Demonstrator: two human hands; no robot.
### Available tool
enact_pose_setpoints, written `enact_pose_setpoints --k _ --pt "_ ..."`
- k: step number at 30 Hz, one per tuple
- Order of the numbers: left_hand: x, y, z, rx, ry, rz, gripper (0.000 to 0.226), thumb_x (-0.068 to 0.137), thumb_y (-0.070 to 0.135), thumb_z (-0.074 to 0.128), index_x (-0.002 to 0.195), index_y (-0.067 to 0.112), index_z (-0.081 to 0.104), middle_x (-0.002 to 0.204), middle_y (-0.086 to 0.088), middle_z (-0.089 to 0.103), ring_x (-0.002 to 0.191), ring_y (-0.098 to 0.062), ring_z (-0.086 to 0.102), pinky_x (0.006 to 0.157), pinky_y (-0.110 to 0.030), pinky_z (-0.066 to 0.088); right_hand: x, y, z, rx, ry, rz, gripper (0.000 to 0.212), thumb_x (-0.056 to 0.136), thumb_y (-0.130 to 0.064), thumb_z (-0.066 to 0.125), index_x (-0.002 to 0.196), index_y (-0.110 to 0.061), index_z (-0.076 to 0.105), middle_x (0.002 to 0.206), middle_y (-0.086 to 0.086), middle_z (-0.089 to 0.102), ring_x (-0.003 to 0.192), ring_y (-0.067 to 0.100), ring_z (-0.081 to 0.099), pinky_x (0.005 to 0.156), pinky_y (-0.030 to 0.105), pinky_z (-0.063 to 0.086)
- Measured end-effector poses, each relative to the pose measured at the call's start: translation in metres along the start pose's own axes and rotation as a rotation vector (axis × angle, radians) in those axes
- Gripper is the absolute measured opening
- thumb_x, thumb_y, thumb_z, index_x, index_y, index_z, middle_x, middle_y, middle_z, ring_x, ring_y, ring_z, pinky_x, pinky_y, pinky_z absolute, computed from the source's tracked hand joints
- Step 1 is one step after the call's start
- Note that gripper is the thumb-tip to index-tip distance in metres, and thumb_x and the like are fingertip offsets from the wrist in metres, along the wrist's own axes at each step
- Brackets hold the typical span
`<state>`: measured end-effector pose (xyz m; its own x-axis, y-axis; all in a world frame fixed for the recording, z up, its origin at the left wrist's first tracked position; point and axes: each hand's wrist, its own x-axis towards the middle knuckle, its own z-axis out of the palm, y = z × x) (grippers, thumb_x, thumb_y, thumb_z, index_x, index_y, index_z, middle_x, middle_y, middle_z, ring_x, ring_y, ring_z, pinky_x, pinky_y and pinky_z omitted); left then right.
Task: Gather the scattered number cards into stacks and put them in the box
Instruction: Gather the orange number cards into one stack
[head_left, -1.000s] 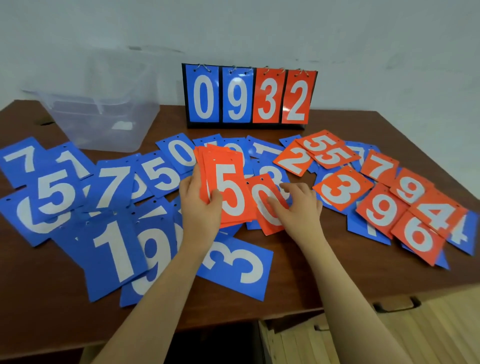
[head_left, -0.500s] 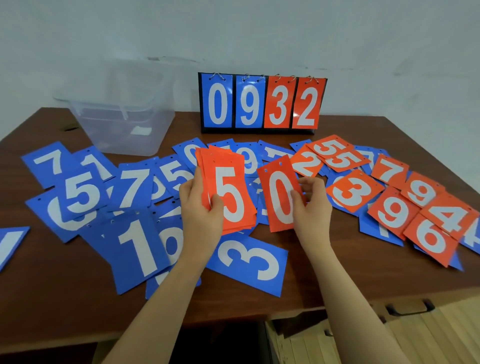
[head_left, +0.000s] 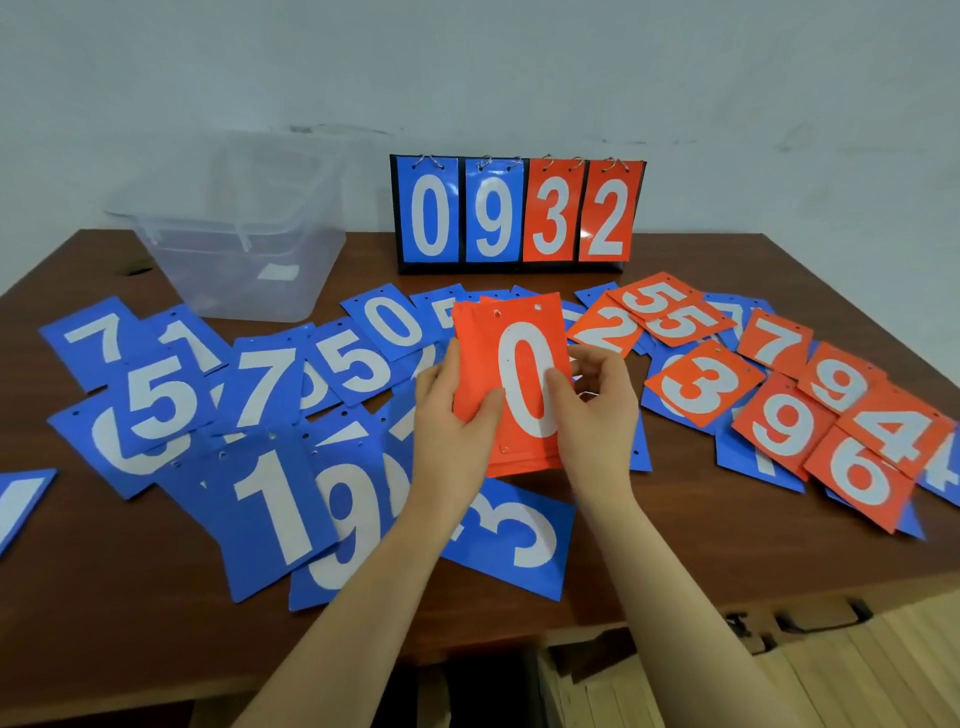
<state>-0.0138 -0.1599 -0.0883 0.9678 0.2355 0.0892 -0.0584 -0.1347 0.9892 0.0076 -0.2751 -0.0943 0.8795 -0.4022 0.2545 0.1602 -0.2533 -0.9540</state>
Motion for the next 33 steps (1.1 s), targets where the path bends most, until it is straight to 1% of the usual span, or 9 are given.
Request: enact_pose_setpoints --k 3,5,8,12,17,23,27,30,33 --pt "0.011 0.001 0.014 0.029 0.026 0.005 0.058 0.093 0.021 0.053 0.144 0.030 0.027 0.123 0.013 0.036 0.091 0.001 0.050 0.056 -0.003 0.047 0.026 0.013 -0.009 -0.080 -0.026 -0.015 0.023 0.090 -0.024 0.061 0.113 -0.024 0.057 0.103 -0.012 0.058 0.094 0.004 0.055 0.078 0.019 0.049" --pt "0.023 -0.001 0.020 0.040 0.050 0.001 0.057 0.093 0.020 0.053 0.143 0.030 0.028 0.120 0.015 0.034 0.093 0.001 0.047 0.061 -0.005 0.046 0.052 0.026 -0.018 -0.228 -0.070 -0.001 0.035 0.093 -0.033 0.054 0.126 -0.022 0.053 0.121 -0.008 0.055 0.111 0.009 0.052 0.093 0.029 0.047" --pt "0.041 -0.007 0.027 0.028 0.074 -0.012 0.057 0.093 0.016 0.053 0.143 0.029 0.029 0.122 0.011 0.036 0.101 -0.002 0.047 0.081 -0.018 0.046 0.090 0.049 -0.027 -0.689 -0.233 0.024 0.050 0.098 -0.042 0.038 0.144 -0.021 0.034 0.152 0.000 0.032 0.139 0.022 0.029 0.113 0.046 0.021" --pt "0.054 -0.014 0.032 0.038 0.101 -0.029 0.057 0.093 0.017 0.053 0.144 0.028 0.029 0.123 0.009 0.037 0.107 -0.006 0.046 0.085 -0.025 0.048 0.110 0.067 -0.027 -0.998 -0.459 0.008 0.050 0.100 -0.045 0.023 0.147 -0.027 0.026 0.158 -0.003 0.017 0.146 0.017 0.010 0.115 0.045 -0.001" --pt "0.055 -0.021 0.028 0.075 0.137 -0.008 0.055 0.093 0.018 0.053 0.143 0.024 0.030 0.134 -0.001 0.040 0.117 -0.012 0.047 0.087 -0.026 0.047 0.092 0.062 -0.036 -0.914 -0.564 -0.153 0.041 0.100 -0.043 0.028 0.134 -0.033 0.048 0.149 -0.011 0.036 0.142 0.010 0.022 0.111 0.044 -0.002" --pt "0.040 -0.028 0.020 0.122 0.167 0.021 0.054 0.093 0.017 0.053 0.143 0.024 0.032 0.132 -0.004 0.041 0.118 -0.013 0.046 0.084 -0.024 0.048 0.063 0.056 -0.046 -0.740 -0.524 -0.216 0.028 0.097 -0.038 0.044 0.117 -0.028 0.062 0.128 -0.012 0.057 0.124 0.006 0.045 0.106 0.033 0.005" --pt "0.037 -0.030 0.016 0.132 0.164 -0.002 0.054 0.093 0.018 0.053 0.143 0.026 0.031 0.134 -0.002 0.040 0.118 -0.012 0.046 0.085 -0.029 0.051 0.064 0.055 -0.033 -0.781 -0.274 -0.037 0.051 0.086 -0.053 0.056 0.127 -0.024 0.052 0.135 -0.002 0.045 0.127 0.019 0.037 0.108 0.042 0.017" --pt "0.038 -0.030 0.012 0.143 0.172 0.002 0.055 0.093 0.019 0.053 0.143 0.026 0.030 0.134 -0.003 0.040 0.120 -0.014 0.046 0.085 -0.029 0.050 0.066 0.052 -0.021 -0.904 -0.273 0.122 0.073 0.077 -0.064 0.059 0.132 -0.018 0.046 0.141 0.006 0.034 0.133 0.028 0.026 0.110 0.046 0.018" --pt "0.038 -0.028 0.009 0.145 0.173 0.010 0.055 0.093 0.020 0.052 0.143 0.026 0.030 0.134 -0.003 0.040 0.122 -0.015 0.045 0.084 -0.025 0.048 0.066 0.050 -0.013 -0.906 -0.262 0.163 0.073 0.075 -0.059 0.065 0.131 -0.017 0.045 0.140 0.007 0.033 0.133 0.029 0.024 0.110 0.045 0.018"
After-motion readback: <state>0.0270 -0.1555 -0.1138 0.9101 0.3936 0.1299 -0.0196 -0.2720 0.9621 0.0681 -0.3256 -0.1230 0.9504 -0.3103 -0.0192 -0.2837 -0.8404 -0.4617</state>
